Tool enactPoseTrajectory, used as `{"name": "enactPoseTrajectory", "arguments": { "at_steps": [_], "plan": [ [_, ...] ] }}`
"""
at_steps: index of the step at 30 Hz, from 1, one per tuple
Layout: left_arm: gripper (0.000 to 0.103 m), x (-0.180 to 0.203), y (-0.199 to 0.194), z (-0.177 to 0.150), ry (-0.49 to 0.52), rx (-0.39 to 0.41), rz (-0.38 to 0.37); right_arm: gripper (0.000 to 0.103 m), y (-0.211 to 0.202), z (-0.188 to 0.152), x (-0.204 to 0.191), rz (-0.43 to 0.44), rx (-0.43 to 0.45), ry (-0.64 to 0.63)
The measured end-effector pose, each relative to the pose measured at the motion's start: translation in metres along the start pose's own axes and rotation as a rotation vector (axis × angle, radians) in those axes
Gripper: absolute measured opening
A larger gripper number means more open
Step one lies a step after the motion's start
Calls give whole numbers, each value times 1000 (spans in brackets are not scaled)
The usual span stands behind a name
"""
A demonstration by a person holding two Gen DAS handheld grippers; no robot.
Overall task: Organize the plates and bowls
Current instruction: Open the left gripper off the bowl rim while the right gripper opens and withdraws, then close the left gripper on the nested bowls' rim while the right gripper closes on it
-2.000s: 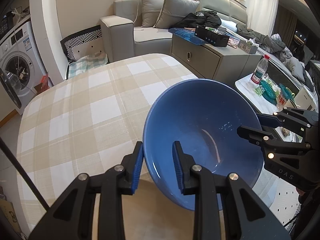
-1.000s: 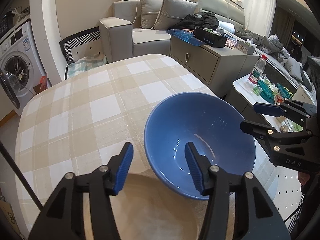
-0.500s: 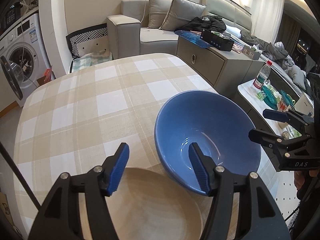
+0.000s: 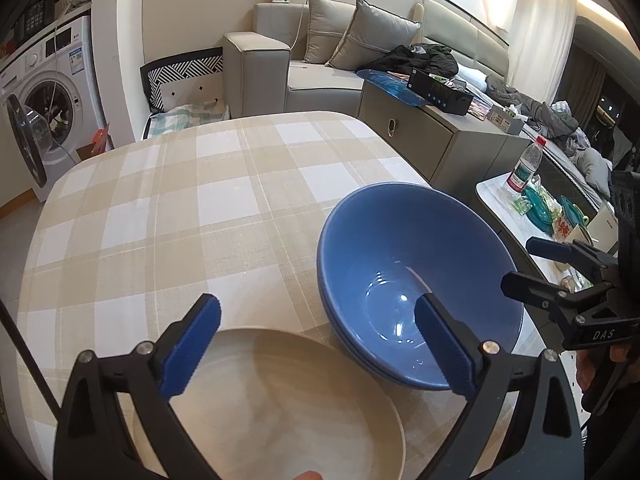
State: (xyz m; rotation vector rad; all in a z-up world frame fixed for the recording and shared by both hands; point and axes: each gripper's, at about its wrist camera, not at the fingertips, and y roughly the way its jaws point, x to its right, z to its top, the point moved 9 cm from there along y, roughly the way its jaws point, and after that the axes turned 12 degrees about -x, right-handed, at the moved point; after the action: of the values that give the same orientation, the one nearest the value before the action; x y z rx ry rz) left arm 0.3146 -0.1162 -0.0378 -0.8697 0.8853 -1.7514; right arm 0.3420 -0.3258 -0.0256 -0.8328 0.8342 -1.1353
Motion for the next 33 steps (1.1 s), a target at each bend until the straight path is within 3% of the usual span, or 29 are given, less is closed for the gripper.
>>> {"name": "enactPoseTrajectory", "arguments": {
  "at_steps": [2,33],
  "plan": [
    [103,1,0,0,-3,6,-8,102,2,-1,0,5,-1,2],
    [103,-1,12,-1,-64,19,-60,102,28,-2,1,97,-13,64]
  ]
}}
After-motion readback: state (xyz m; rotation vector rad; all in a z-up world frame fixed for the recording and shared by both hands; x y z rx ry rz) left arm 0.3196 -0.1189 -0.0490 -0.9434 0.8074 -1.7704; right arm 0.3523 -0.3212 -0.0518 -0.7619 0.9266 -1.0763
